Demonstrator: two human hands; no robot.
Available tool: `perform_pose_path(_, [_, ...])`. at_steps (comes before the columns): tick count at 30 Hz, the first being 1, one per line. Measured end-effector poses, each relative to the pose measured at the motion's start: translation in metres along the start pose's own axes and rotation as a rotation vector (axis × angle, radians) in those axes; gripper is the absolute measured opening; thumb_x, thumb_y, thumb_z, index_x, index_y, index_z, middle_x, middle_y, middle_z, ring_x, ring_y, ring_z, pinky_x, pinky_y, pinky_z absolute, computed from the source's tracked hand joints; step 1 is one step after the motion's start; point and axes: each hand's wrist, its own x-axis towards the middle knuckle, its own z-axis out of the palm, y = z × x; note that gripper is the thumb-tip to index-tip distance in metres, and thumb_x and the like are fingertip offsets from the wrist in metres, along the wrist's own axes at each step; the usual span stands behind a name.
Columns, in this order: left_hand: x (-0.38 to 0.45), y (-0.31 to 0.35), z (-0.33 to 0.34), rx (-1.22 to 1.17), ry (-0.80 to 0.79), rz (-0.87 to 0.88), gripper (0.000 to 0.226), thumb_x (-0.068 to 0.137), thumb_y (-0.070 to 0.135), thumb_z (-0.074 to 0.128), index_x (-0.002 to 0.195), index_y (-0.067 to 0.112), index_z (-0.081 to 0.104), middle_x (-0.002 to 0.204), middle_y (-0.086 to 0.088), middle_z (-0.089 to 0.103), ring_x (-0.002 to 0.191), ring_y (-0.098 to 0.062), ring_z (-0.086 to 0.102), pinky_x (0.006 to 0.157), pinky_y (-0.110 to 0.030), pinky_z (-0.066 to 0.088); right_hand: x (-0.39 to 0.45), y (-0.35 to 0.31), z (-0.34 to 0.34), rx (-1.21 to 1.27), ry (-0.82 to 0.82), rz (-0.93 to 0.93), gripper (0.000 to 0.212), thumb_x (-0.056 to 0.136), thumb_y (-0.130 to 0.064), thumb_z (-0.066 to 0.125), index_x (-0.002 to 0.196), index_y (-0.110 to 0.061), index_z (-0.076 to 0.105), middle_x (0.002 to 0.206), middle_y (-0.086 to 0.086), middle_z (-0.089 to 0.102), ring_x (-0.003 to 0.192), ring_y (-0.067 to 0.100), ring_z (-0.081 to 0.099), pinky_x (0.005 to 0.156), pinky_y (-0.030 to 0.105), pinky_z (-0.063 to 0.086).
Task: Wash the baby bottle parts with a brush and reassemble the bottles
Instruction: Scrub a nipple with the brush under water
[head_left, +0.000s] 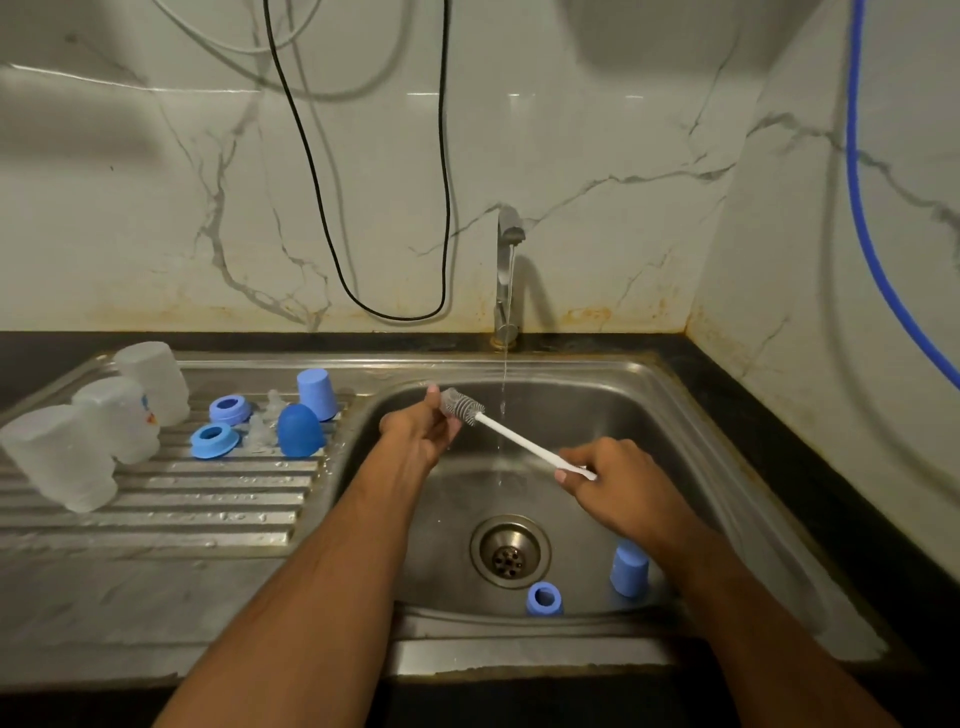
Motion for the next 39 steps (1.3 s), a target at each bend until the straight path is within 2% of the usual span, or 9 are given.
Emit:
perform_pose_path(7, [0.006,0.005,0.004,0.175,-0.129,0.096,0.011,0.098,0.013,0.06,0.103,0.005,0.066,0.109,-0.02,0.071,0.096,-0.029,0.072,0.059,-0.03,0.059,0.001,-0.009,0.001,-0.164,0.03,-0.026,0.025,0.106,-0.033,0.047,0.112,-0.023,0.07,0.087,-0.003,0.07,0.078,0.012,0.062,0.072,0.029,0.049])
perform_pose_path(10, [0.004,0.006,0.008,0.199,-0.185,0.122,0.015,0.103,0.011,0.051,0.105,0.007,0.066,0.113,-0.018,0.068,0.095,-0.027,0.07,0.063,-0.03,0.06,0.004,-0.019,0.006,0.368,-0.133,0.261,0.027,0.105,-0.026,0.047,0.102,-0.016,0.071,0.063,-0.003,0.054,0.048,0.009,0.045,0.046,0.025,0.036])
perform_pose_path(14, [-0.009,0.014,0.012,0.074,-0.337,0.06,0.022,0.106,0.008,0.041,0.109,0.005,0.063,0.108,-0.016,0.068,0.1,-0.026,0.066,0.085,-0.04,0.056,0.004,-0.015,-0.014,0.916,-0.451,0.552,0.034,0.106,-0.022,0.039,0.116,-0.009,0.068,0.059,-0.001,0.04,0.046,0.007,0.025,0.044,0.02,0.018])
perform_pose_path(16, [-0.009,0.014,0.011,0.065,-0.338,0.017,0.023,0.105,0.007,0.043,0.113,0.004,0.064,0.112,-0.018,0.069,0.108,-0.028,0.066,0.09,-0.042,0.056,0.005,-0.011,-0.014,0.821,-0.346,0.529,0.03,0.104,-0.023,0.044,0.113,-0.011,0.07,0.059,0.0,0.044,0.045,0.008,0.031,0.043,0.021,0.024])
perform_pose_path(22, [-0.004,0.004,0.004,0.133,-0.141,-0.077,0.032,0.089,0.029,0.072,0.106,0.003,0.067,0.107,-0.018,0.073,0.102,-0.029,0.07,0.083,-0.04,0.061,0.002,-0.012,-0.005,-0.296,0.077,-0.022,0.023,0.101,-0.038,0.055,0.117,-0.03,0.069,0.082,-0.009,0.065,0.074,0.008,0.061,0.072,0.028,0.053])
perform_pose_path(27, [-0.001,0.009,0.01,0.08,-0.203,-0.009,0.016,0.092,0.017,0.067,0.098,0.001,0.066,0.107,-0.019,0.07,0.095,-0.028,0.071,0.077,-0.039,0.062,-0.002,-0.022,-0.006,-0.193,0.087,-0.048,0.025,0.103,-0.033,0.053,0.117,-0.023,0.071,0.088,-0.003,0.07,0.075,0.011,0.063,0.064,0.025,0.045])
perform_pose_path(34, [-0.017,0.011,0.009,-0.085,-0.388,-0.015,0.02,0.1,0.009,0.056,0.115,-0.001,0.064,0.112,-0.021,0.069,0.103,-0.03,0.069,0.07,-0.038,0.063,-0.001,-0.019,-0.016,0.892,-0.358,0.516,0.028,0.104,-0.02,0.046,0.112,-0.011,0.07,0.059,0.001,0.042,0.045,0.008,0.029,0.042,0.021,0.02])
perform_pose_path(36, [-0.017,0.01,0.009,-0.107,-0.374,-0.051,0.025,0.099,0.007,0.056,0.122,-0.001,0.063,0.12,-0.021,0.069,0.107,-0.032,0.07,0.077,-0.041,0.062,0.0,-0.014,-0.016,0.774,-0.283,0.471,0.026,0.103,-0.021,0.049,0.107,-0.013,0.073,0.058,0.001,0.045,0.044,0.009,0.032,0.042,0.022,0.024])
perform_pose_path(39, [-0.013,0.0,0.008,0.131,-0.198,-0.091,0.017,0.097,0.008,0.058,0.111,0.003,0.067,0.123,-0.02,0.068,0.112,-0.033,0.066,0.091,-0.044,0.058,0.003,-0.007,-0.01,0.05,-0.029,0.206,0.022,0.098,-0.034,0.059,0.098,-0.021,0.077,0.067,-0.006,0.063,0.056,0.009,0.056,0.053,0.028,0.046])
